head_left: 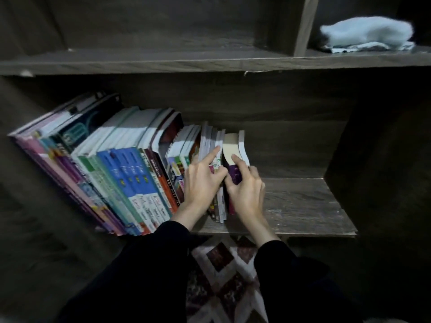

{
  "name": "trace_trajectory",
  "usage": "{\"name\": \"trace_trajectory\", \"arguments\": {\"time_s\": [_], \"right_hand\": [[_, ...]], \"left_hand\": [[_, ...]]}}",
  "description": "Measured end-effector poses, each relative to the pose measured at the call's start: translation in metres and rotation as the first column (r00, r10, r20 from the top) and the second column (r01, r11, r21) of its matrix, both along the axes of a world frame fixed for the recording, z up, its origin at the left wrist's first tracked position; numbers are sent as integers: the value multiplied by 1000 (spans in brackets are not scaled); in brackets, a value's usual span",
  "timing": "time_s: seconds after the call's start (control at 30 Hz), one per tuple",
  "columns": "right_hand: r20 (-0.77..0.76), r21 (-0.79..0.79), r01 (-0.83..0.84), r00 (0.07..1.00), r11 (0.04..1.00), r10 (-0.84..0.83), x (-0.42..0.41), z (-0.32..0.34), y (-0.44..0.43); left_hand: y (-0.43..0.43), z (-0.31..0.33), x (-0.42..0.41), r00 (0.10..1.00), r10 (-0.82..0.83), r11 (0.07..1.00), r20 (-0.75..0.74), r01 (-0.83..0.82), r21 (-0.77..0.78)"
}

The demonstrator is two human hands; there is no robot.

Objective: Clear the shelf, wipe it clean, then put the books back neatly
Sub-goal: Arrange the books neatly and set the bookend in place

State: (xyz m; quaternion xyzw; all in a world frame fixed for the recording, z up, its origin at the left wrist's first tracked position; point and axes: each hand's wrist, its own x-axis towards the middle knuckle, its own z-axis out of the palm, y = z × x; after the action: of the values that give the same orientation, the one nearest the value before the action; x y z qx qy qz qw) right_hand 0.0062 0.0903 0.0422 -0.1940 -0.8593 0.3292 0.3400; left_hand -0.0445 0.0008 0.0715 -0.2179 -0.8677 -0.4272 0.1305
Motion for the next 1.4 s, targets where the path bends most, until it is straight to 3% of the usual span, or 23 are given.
{"name": "trace_trajectory", "arguments": {"time_s": [0.1, 0.17, 0.23, 0.33, 0.4, 0.53, 0.73, 0.9, 1.17, 1.4], "right_hand": [[83, 84, -4, 997, 996, -4, -3, 3, 5], [166, 152, -33, 986, 988, 7, -3, 3, 8], [213, 206, -120, 974, 971, 75, 1, 0, 12], [172, 60, -267, 952, 962, 253, 9, -13, 22], [207, -63, -328, 920, 943, 334, 10, -26, 31], [345, -149, -396, 838, 906, 423, 5, -55, 37], [387, -66, -295, 873, 953, 297, -5, -87, 33], [331, 77, -266, 916, 961, 227, -17, -98, 44], [349, -3, -288, 897, 958, 271, -27, -110, 59], [418, -80, -324, 848, 943, 327, -24, -107, 68]], "left_hand": [[-5, 7, 2, 997, 17, 971, -70, -33, -237], [-9, 12, 3, 970, 17, 881, -242, -129, -455], [-16, 15, 1, 928, -6, 796, -373, -222, -564], [-29, 15, -7, 924, -73, 729, -374, -207, -653], [-36, 6, -9, 928, -132, 746, -348, -138, -652], [-39, -21, -6, 922, -150, 728, -356, -141, -671], [-27, -37, -15, 915, -71, 704, -397, -236, -670], [-20, -50, -24, 826, -17, 752, -564, -361, -551], [-20, -56, -32, 772, -27, 750, -635, -404, -523], [-37, -50, -38, 757, -175, 713, -630, -344, -611]]}}
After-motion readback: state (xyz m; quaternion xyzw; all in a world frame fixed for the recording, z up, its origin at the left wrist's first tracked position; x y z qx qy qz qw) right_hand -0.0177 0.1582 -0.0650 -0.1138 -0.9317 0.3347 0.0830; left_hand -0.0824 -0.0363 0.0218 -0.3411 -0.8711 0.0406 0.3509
